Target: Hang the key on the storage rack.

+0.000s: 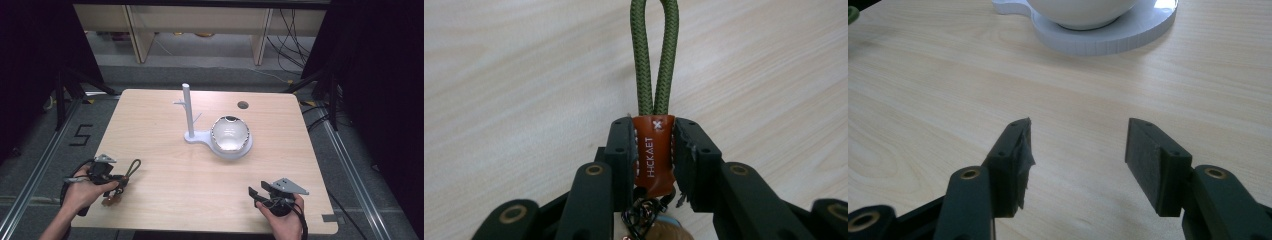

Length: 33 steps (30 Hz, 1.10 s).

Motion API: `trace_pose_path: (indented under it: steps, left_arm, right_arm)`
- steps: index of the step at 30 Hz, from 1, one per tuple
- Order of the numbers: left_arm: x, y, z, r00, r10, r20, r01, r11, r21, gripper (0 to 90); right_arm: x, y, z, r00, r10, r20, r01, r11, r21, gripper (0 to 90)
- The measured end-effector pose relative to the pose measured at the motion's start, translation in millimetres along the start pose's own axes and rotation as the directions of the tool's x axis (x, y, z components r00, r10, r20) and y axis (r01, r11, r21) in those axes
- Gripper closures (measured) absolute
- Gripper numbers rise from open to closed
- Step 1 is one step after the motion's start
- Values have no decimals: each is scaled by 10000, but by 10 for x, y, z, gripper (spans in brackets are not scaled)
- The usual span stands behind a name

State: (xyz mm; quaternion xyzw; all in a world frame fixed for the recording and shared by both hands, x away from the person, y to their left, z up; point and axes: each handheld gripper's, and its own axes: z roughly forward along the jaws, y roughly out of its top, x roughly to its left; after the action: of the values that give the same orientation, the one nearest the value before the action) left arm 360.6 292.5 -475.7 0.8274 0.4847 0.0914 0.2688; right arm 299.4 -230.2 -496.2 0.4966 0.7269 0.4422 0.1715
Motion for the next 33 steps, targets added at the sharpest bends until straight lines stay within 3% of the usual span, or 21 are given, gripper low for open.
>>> trace_pose_path:
  steps: [1,3,5,8,11,12,13,14,15,18,19,20,21,24,25,26,27,31,32,33]
  left_arm:
    - [-16,-17,-20,10000,-40,5,40,9992,-407,695]
    - [-18,-30,-43,10000,-53,56,56,9984,-567,694]
    - [-41,-56,-52,9996,-267,29,268,9933,-1123,695]
    - [-38,-90,-105,9999,0,119,17,9896,-1440,695]
    - [-57,-129,-149,9999,-43,133,71,9768,-2140,695]
    - [-67,-140,-162,9998,-107,152,140,9711,-2384,694]
    - [-75,-151,-157,9997,-169,197,218,9589,-2830,694]
    - [-108,-160,-152,9977,-600,303,667,9392,-3369,695]
    - [-108,-164,-164,9975,-624,323,698,9363,-3442,694]
    - [-120,-176,-193,9969,-717,311,781,9113,-4042,694]
    - [-125,-177,-208,9964,-794,303,849,9060,-4147,694]
    - [-130,-175,-229,9970,-720,278,769,8953,-4388,694]
    - [-130,-175,-229,9970,-720,278,769,8953,-4388,693]
    - [-136,-172,-259,9962,-786,379,871,8757,-4748,693]
    - [-141,-168,-276,9963,-818,281,849,8628,-4983,693]
    - [-141,-168,-276,9963,-818,281,849,8628,-4983,694]
    - [-148,-162,-290,9962,-839,249,847,8512,-5179,694]
    - [-163,-134,-323,9968,-790,149,740,8286,-5550,694]
    - [-174,-120,-326,9967,-803,135,732,8109,-5806,693]
    - [-174,-120,-326,9967,-803,135,732,8109,-5806,693]
  right_arm:
    - [-3,-2,1,10000,-35,16,35,10000,7,447]
    - [-3,-4,3,10000,-26,40,26,10000,7,446]
    - [-6,-2,-11,9995,-112,282,106,9997,220,444]
    - [0,-5,-4,9998,-82,160,80,9999,72,443]
    - [1,-3,-14,9998,-105,190,102,9998,166,443]
    - [-7,-6,-7,9994,-237,263,235,9997,75,443]
    - [-4,-6,-4,9993,-196,309,193,9998,98,443]
    - [-5,-7,-7,9992,-234,323,231,9997,109,443]
    - [-5,-7,-8,9992,-207,338,203,9997,125,443]
    - [-5,-9,-9,9992,-220,342,217,9997,90,443]
    - [-5,-9,-9,9991,-227,353,224,9997,78,443]
    - [-5,-10,-8,9991,-228,357,226,9997,71,443]
    - [-5,-10,-8,9991,-228,357,226,9997,71,443]
    - [0,-15,-1,9994,-176,309,174,9998,56,442]
    - [-3,-25,25,9992,-213,332,218,9997,-130,442]
    - [-3,-25,25,9992,-213,332,218,9997,-130,442]
    - [-3,-26,26,9993,-213,321,217,9997,-141,441]
    - [-7,-17,-14,9994,-194,272,194,9998,16,442]
    - [-7,-17,-14,9995,-190,257,191,9998,-9,441]
    - [-7,-17,-14,9995,-190,257,191,9998,-9,441]
